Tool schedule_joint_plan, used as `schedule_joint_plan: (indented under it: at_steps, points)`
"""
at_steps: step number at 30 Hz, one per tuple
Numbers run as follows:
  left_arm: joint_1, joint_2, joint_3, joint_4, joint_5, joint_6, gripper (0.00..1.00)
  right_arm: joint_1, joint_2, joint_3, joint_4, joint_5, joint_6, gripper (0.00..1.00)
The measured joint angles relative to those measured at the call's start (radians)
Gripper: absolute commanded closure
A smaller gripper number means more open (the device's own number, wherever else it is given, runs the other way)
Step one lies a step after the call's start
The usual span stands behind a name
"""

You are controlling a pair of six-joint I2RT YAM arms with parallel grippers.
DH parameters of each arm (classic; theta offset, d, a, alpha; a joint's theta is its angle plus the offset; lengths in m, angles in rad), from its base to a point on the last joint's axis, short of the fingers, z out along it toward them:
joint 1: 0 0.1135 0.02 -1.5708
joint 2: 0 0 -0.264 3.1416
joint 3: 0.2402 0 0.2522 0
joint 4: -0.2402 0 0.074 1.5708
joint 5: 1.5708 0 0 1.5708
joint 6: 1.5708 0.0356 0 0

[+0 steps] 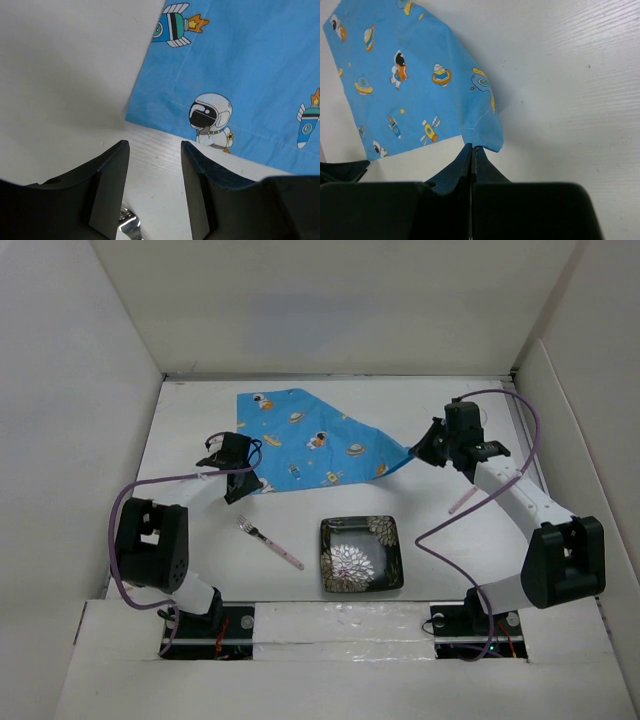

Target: Set the dinner table for one person

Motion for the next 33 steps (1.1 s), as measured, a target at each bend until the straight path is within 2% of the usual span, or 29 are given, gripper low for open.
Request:
schedule_joint_plan:
  at_steps: [10, 12, 13, 15, 25, 29, 33]
  points:
    - [0.024, 0.065, -0.028, 0.115, -0.079, -0.057, 0.64, 0.0, -0.014, -0.031, -0.001, -0.019, -0.005, 1.0]
    - [0.024, 0.071, -0.028, 0.132, -0.092, -0.059, 0.69, 0.0, -0.018, -0.031, -0.001, -0.02, -0.006, 1.0]
    - [0.024, 0.075, -0.028, 0.138, -0.099, -0.06, 0.73, 0.0, -0.02, -0.031, -0.001, -0.021, -0.006, 1.0]
    - [0.024, 0.08, -0.027, 0.149, -0.108, -0.061, 0.98, 0.0, -0.023, -0.031, -0.001, -0.021, -0.006, 1.0]
    - [0.024, 0.08, 0.0, 0.134, -0.129, -0.018, 1.0, 0.0, -0.024, -0.031, -0.027, -0.011, -0.023, 1.0]
    - [0.024, -0.014, 0.037, 0.103, -0.139, 0.022, 1.0, 0.0, -0.024, -0.027, -0.049, 0.011, -0.039, 1.0]
    - [0.024, -0.115, 0.137, 0.091, -0.155, 0.058, 1.0, 0.0, -0.024, 0.005, -0.08, 0.035, -0.053, 1.0]
